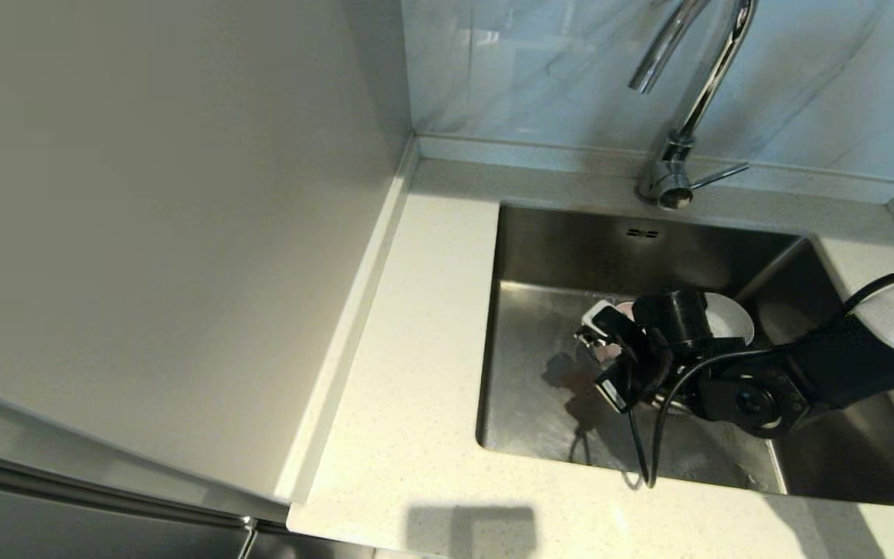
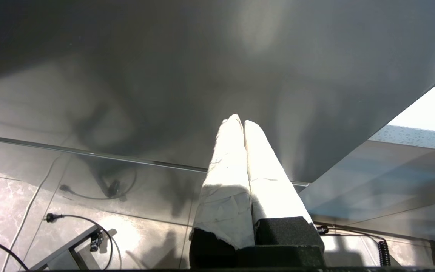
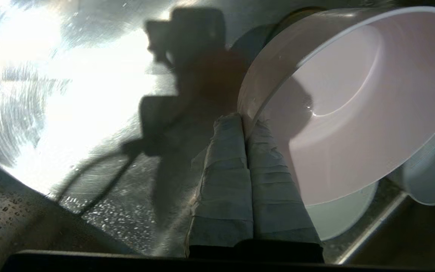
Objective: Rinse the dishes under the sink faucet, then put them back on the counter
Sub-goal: Put a bowl into the sink
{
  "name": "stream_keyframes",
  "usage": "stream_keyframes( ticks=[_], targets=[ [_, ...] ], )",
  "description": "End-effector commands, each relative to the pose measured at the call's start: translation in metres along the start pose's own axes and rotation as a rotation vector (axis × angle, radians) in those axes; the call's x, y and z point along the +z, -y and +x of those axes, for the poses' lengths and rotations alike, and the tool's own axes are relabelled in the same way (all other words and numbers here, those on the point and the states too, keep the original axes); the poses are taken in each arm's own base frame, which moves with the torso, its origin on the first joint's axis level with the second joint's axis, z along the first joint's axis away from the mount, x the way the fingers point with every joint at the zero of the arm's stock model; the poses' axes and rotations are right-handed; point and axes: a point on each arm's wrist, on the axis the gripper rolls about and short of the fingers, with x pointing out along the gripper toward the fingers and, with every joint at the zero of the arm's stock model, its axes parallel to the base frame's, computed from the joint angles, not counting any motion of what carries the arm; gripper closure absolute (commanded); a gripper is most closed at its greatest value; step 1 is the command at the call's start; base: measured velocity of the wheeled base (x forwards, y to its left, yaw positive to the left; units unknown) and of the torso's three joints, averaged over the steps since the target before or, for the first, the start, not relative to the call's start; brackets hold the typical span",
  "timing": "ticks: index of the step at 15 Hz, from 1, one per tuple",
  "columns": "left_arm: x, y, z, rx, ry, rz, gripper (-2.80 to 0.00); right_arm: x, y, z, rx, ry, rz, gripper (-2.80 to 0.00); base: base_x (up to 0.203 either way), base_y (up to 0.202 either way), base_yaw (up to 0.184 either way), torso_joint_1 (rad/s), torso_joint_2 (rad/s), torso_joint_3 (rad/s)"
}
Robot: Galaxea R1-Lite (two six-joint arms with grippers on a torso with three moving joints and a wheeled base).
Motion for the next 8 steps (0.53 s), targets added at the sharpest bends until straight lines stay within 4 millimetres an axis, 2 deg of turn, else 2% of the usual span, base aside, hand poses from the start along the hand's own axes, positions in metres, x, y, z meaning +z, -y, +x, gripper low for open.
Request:
stream_keyframes(
  ticks=[1, 7, 8],
  targets=[
    [0.0, 0.0, 0.0, 0.001, 0.004, -0.001, 0.0, -0.01, -0.016, 0.019, 0.033, -0.045, -0.026, 0.0, 0.0, 0.0, 0.0, 0.0, 0.0, 0.0],
    [0.0, 0.0, 0.0, 0.001, 0.004, -0.001, 0.0, -0.02, -0.036, 0.044, 0.056, -0.059, -0.045, 0.0, 0.0, 0.0, 0.0, 0.0, 0.0, 0.0],
    [0.0, 0.0, 0.0, 0.001, 0.004, -0.001, 0.0, -0.021, -0.037, 0.046, 0.056, -0.063, -0.048, -2.8, 0.0, 0.0, 0.0, 0.0, 0.0, 0.0]
  ],
)
